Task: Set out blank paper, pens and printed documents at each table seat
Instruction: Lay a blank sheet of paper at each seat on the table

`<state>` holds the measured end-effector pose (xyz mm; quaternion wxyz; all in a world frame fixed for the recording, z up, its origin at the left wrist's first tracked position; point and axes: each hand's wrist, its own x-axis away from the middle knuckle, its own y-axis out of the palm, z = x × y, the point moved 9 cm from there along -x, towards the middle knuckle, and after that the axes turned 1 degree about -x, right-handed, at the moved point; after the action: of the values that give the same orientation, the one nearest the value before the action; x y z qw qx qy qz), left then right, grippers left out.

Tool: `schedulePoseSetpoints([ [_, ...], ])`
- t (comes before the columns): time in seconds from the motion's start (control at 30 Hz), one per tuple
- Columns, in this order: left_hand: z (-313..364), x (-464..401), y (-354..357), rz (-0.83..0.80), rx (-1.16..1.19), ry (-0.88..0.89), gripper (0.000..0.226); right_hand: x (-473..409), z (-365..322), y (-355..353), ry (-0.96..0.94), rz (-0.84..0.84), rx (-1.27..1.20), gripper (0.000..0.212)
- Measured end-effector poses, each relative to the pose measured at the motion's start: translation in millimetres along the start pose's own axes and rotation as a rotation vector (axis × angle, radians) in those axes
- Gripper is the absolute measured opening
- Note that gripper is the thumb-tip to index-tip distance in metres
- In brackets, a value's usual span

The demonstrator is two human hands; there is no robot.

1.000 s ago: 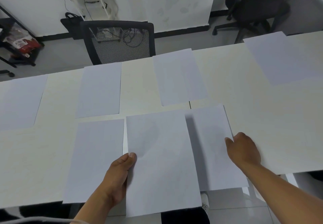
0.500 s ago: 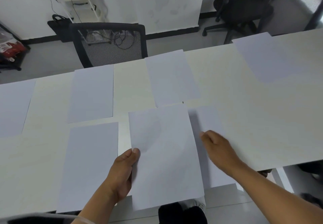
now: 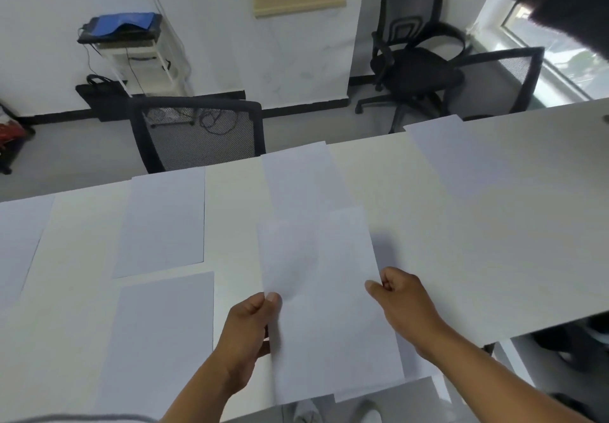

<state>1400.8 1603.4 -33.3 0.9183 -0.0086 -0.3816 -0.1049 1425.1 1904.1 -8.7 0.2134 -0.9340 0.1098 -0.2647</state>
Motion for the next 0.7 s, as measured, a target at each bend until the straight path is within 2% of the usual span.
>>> schedulePoseSetpoints([
  [0.37, 47.8, -2.4, 52.9, 0.090, -0.156, 0.149, 0.035, -3.0, 7.0, -72.3, -0.043, 0.077, -0.032, 0.049],
  [0.5, 59.3, -1.4, 93.5, 0.124, -0.173, 0.186, 0.027, -8.6, 27.3, -110.0, -0.066, 0.079, -0.056, 0.049],
  [0.7, 57.6, 1.4, 184.3, 0.167, -0.161, 0.212, 0.044, -32.8, 69.9, -187.9, -0.109, 0.055, -0.073, 0.050],
])
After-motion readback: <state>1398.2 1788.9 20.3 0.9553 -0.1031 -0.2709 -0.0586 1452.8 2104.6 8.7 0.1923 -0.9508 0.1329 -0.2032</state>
